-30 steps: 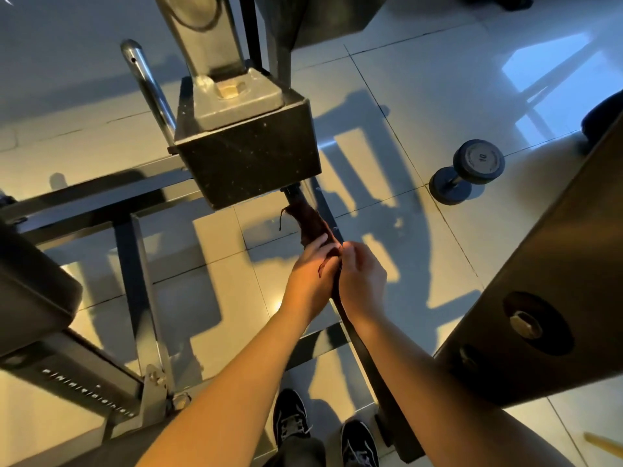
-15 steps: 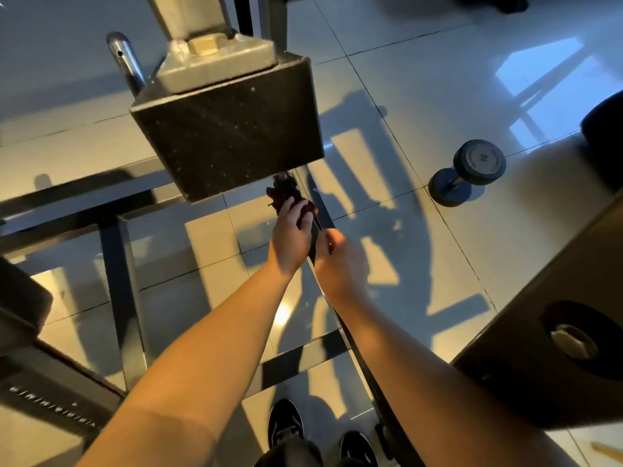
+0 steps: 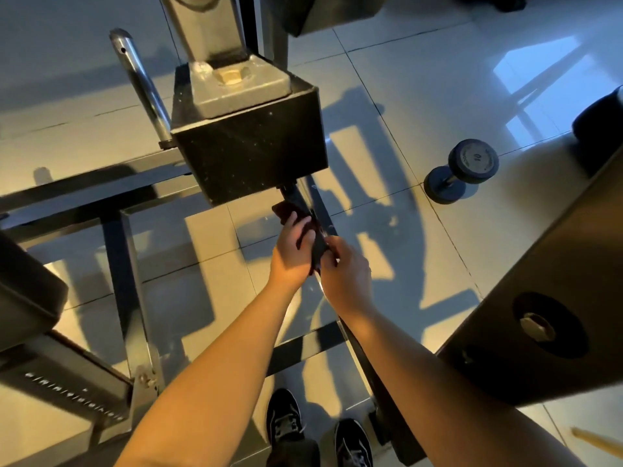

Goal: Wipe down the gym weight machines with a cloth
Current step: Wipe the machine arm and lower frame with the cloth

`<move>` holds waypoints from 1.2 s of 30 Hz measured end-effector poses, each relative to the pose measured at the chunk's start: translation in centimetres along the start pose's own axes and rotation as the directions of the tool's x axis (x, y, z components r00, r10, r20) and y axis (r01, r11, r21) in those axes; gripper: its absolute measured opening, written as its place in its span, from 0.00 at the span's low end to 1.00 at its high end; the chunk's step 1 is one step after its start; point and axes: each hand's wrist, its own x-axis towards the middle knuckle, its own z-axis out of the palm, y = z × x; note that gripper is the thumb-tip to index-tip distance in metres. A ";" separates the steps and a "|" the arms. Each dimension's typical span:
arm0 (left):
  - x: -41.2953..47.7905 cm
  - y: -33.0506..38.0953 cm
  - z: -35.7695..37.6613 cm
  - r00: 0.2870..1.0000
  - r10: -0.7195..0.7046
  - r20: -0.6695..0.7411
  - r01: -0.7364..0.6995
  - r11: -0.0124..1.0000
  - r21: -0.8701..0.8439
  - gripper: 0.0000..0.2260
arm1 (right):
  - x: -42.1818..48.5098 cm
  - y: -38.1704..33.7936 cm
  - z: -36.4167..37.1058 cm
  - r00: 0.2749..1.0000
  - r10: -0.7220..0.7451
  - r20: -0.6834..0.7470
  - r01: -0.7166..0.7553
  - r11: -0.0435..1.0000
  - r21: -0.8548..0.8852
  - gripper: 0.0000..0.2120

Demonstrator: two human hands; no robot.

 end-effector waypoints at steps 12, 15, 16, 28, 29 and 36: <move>-12.8 0.9 1.5 0.999 -0.034 0.017 0.039 0.901 -0.433 0.14 | -5.6 0.3 -2.8 0.996 0.085 0.030 -0.087 0.994 0.068 0.10; -12.0 0.4 1.1 0.998 -0.069 0.002 0.062 0.887 -0.458 0.12 | -5.7 0.9 -2.8 0.998 0.057 0.025 -0.058 0.997 0.042 0.10; -11.1 0.5 0.7 0.996 -0.064 0.067 0.090 0.856 -0.508 0.12 | -5.4 1.0 -2.7 0.999 0.043 0.025 -0.044 0.999 0.029 0.10; -5.9 -0.5 -0.6 0.985 -0.103 0.140 0.121 0.985 -0.126 0.23 | -2.6 0.6 -1.0 0.991 0.111 0.080 -0.115 0.992 0.048 0.10; -4.6 -0.6 -0.9 0.986 -0.129 0.103 0.138 0.986 -0.095 0.22 | -1.6 0.3 -0.5 0.992 0.093 0.079 -0.094 0.995 0.008 0.11; 5.1 -1.6 -1.5 0.997 -0.031 -0.077 0.026 0.997 -0.068 0.18 | 4.3 -0.8 2.5 0.999 0.037 0.036 -0.034 0.997 -0.076 0.12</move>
